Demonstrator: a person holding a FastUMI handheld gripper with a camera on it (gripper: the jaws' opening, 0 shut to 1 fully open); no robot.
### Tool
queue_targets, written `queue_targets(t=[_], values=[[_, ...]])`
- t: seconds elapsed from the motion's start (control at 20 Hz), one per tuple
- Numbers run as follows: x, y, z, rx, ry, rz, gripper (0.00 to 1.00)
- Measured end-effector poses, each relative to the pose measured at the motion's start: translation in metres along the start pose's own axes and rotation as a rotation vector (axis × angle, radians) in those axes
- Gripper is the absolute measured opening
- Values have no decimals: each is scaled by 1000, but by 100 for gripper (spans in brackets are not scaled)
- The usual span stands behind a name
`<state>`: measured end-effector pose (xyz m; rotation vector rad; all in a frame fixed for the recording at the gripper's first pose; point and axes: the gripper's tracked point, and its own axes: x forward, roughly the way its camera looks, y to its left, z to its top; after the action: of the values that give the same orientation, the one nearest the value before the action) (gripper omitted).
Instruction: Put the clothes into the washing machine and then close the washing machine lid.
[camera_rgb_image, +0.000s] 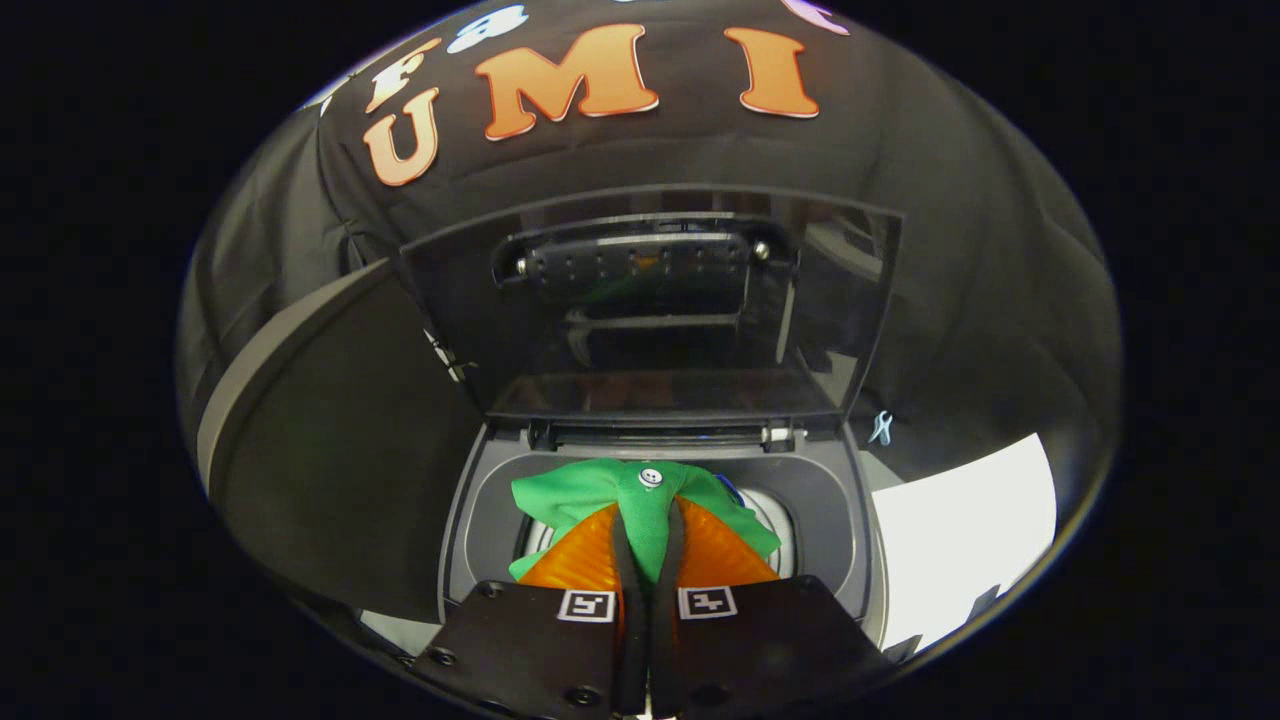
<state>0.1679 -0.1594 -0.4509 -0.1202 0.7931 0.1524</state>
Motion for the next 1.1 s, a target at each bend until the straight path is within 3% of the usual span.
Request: queue_targets(t=[0.45,0.7,1.1], values=[[66,-5,-53,-21,140,-30,10],[79,-7,-68,11,182,-61,10],[89,-15,-99,72,250,-92,26]])
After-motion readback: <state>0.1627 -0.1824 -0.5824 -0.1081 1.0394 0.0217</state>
